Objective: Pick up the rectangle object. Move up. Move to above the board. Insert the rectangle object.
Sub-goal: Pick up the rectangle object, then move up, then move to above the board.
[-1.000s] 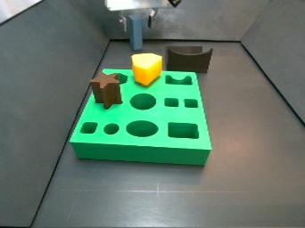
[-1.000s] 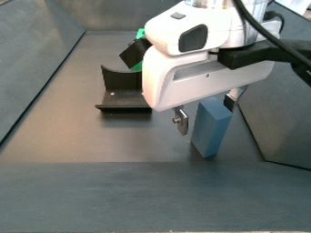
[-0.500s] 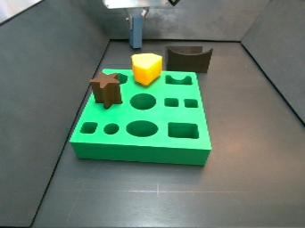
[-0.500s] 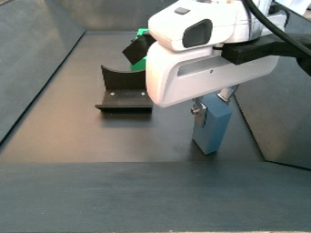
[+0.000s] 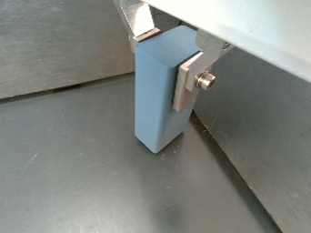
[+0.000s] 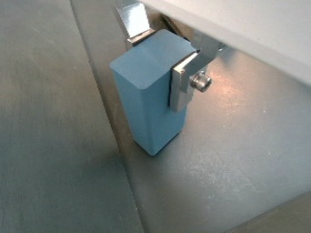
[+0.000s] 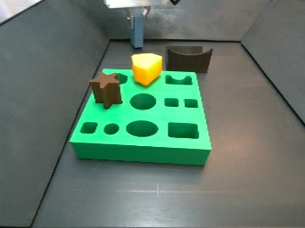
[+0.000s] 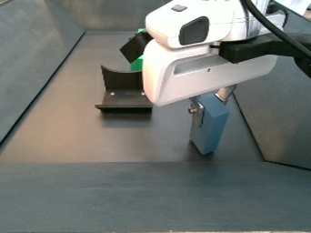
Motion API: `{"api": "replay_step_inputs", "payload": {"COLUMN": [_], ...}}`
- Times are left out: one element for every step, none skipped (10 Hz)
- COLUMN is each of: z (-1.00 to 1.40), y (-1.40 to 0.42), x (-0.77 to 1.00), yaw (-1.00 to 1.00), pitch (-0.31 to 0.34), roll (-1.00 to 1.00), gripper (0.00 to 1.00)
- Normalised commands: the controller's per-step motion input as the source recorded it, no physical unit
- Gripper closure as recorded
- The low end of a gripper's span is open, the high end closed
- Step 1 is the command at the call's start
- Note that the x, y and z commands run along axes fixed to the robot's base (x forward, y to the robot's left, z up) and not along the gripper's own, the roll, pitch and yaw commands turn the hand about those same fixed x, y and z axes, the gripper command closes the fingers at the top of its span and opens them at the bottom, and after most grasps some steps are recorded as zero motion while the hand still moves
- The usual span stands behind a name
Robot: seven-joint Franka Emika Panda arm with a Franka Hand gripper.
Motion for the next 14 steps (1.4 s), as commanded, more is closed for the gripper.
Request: {"api": "replay_step_inputs", "payload": {"z": [0.0,0.83,0.8,0.65,0.51,0.32,0.23,1.0,1.0,1.0,1.0,1.0,1.0,1.0], "y": [0.0,0.0,0.02,0.02,0.01,0.0,0.0,-0.19,-0.19,-0.18,-0.16,-0.15,-0.14,-0.13], "x": [0.0,0.0,0.07,0.05,0.03,0.01,0.01,0.19,0.18,0.17,0.15,0.14,0.13,0.12], "yaw": [0.0,0.0,0.02,0.01,0.01,0.01,0.01,-0.05,-0.03,-0.02,0.0,0.01,0.02,0.02], "pitch": [0.0,0.0,0.001,0.043,0.066,0.093,0.1,-0.012,0.013,0.036,0.071,0.09,0.098,0.107], "roll": [0.0,0.0,0.02,0.04,0.05,0.07,0.08,0.12,0.12,0.12,0.11,0.1,0.09,0.09], "gripper": [1.0,1.0,1.0,1.0,1.0,1.0,1.0,1.0,1.0,1.0,1.0,1.0,1.0,1.0]}}
